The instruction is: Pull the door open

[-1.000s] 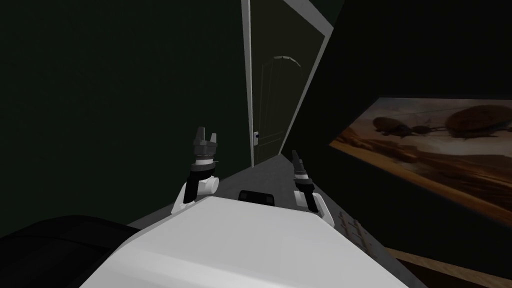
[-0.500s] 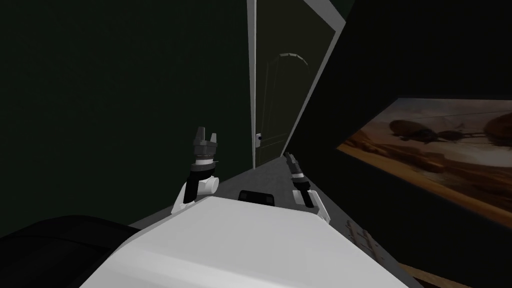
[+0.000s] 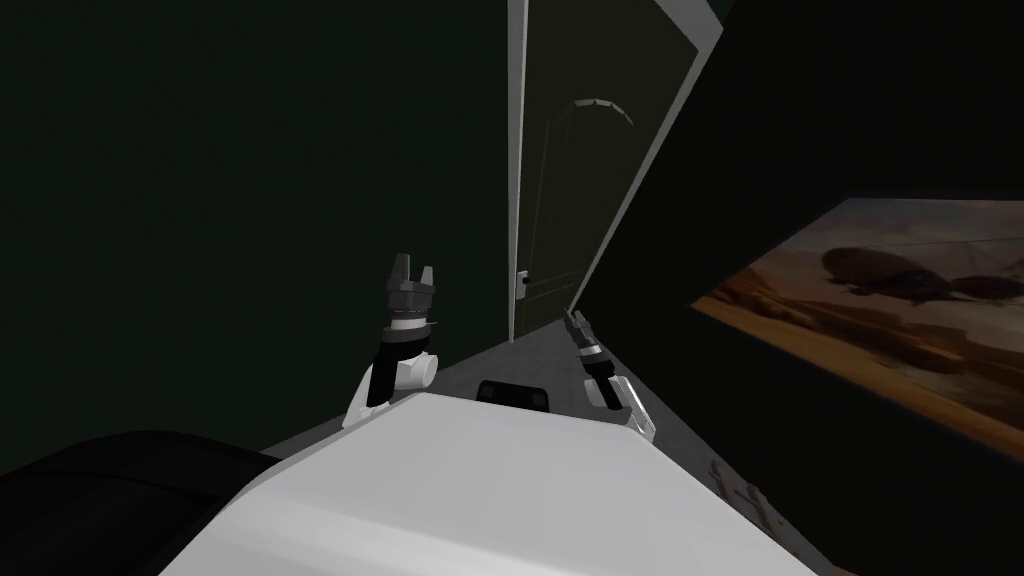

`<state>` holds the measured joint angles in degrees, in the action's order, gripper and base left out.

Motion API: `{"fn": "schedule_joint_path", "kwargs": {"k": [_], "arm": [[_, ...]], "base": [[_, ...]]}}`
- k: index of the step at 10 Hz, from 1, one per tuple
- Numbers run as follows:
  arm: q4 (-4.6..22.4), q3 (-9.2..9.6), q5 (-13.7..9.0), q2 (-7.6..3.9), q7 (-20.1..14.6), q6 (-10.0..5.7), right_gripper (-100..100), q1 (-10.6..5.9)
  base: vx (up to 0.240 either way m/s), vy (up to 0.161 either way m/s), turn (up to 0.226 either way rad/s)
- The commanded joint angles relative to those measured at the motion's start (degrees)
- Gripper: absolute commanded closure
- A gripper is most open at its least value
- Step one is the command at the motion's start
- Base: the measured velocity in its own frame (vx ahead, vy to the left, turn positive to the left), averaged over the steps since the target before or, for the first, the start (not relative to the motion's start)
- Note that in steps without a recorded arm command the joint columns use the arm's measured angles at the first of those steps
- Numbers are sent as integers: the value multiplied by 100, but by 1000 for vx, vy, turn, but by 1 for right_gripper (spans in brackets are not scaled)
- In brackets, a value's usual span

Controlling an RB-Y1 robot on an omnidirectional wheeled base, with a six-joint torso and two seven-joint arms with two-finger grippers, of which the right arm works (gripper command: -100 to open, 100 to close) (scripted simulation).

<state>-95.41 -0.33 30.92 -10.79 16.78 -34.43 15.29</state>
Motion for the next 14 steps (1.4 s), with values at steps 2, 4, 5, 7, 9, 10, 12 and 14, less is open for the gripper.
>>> {"fn": "schedule_joint_path", "kwargs": {"k": [2, 4, 5, 7, 9, 10, 12, 14], "arm": [[347, 25, 340, -61, 279, -49, -100, -186], [581, 38, 584, -117, 465, -85, -100, -301], [688, 45, 695, -143, 550, -102, -100, -354], [902, 57, 919, -194, 720, -135, -100, -460], [1089, 68, 1114, -238, 869, -164, -100, -552], [1181, 74, 1210, -260, 943, -179, -100, -598], [1413, 88, 1452, -315, 1127, -215, -100, -712], [1591, 98, 1638, -357, 1269, -242, -100, -800]], "base": [[99, 48, 36], [110, 33, 42], [103, 39, 46], [99, 44, 39], [121, 36, 31], [92, 25, 40], [104, 20, 33], [157, 32, 36]]}}
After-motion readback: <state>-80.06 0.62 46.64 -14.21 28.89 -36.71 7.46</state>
